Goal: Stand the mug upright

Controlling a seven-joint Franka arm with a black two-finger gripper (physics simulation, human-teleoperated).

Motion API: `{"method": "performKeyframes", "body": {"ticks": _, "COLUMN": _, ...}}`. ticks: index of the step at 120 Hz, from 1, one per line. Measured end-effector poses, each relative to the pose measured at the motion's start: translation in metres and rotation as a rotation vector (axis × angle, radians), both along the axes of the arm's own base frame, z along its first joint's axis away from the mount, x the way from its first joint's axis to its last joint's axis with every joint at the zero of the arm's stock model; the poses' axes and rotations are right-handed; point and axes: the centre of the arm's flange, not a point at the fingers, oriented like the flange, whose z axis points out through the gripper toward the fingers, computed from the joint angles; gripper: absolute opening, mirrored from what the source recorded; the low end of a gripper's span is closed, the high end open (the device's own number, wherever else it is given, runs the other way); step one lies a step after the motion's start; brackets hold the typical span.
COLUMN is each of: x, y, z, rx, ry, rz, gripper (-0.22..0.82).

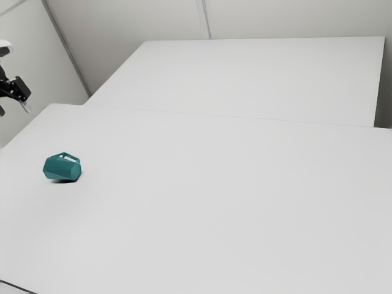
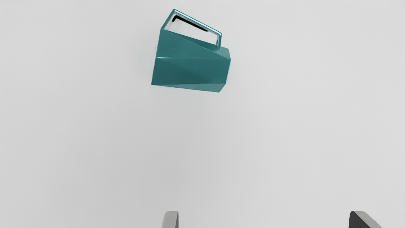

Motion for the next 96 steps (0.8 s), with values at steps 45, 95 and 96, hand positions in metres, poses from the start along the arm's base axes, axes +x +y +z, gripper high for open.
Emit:
{"method": "performKeyframes", "body": {"ticks": 45, "x": -0.003, "y": 0.077, "z": -0.062, "rx": -0.12, "ry": -0.196, "rz": -0.127, "gripper": 0.59}}
{"method": "performKeyframes", "body": {"ticks": 95, "x": -0.034, "y": 0.15, "z": -0.146, "rx": -0.226, "ry": -0.25, "rz": -0.151, "gripper": 0.59}}
{"method": "performKeyframes", "body": {"ticks": 96, "x": -0.035, "y": 0.151, "z": -0.148, "rx": -0.228, "ry": -0.251, "rz": -0.15, "gripper": 0.59}}
